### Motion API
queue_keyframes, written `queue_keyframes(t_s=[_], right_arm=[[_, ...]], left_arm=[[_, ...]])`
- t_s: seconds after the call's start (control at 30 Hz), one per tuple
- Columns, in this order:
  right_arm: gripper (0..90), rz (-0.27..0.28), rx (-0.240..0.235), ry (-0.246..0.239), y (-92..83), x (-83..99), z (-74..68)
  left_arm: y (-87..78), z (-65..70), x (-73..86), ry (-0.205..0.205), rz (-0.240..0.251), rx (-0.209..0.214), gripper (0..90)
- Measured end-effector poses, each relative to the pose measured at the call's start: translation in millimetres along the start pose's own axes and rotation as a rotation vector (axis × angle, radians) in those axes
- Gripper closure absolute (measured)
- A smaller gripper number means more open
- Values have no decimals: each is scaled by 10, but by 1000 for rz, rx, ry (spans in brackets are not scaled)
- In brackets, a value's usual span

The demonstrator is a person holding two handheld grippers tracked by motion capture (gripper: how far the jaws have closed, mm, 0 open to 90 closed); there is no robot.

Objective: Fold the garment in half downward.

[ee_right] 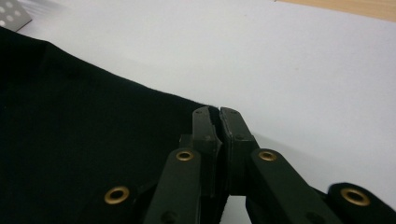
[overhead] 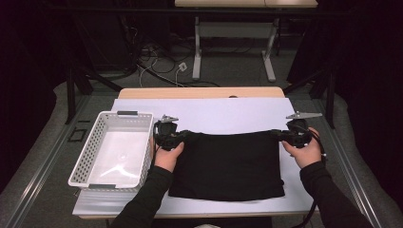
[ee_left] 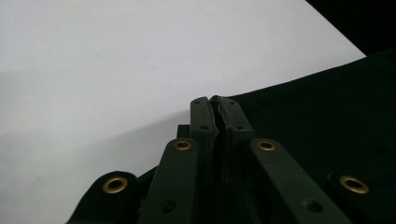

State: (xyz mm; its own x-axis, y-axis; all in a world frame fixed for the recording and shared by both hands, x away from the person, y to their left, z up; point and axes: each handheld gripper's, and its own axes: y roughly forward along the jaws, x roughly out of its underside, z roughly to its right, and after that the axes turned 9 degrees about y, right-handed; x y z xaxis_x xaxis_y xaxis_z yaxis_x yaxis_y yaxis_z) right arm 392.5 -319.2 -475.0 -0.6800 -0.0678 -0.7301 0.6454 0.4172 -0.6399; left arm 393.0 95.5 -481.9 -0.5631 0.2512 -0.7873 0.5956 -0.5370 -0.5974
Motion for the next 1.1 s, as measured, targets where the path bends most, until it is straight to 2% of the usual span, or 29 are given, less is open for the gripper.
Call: queue_keyframes(t_s=[0.2, 0.53, 0.77, 1.1], right_arm=[[860, 8, 30, 9, -94, -79, 103], [860, 31, 104, 15, -210, -288, 284], [860, 36, 162, 21, -170, -456, 370], [860, 39, 217, 20, -106, -595, 437]], left_arm=[[-19, 18, -55, 3, 9, 10, 855], [51, 94, -178, 13, 21, 49, 855], [164, 125, -272, 7, 23, 68, 855], [338, 118, -467, 25, -5, 47, 855]])
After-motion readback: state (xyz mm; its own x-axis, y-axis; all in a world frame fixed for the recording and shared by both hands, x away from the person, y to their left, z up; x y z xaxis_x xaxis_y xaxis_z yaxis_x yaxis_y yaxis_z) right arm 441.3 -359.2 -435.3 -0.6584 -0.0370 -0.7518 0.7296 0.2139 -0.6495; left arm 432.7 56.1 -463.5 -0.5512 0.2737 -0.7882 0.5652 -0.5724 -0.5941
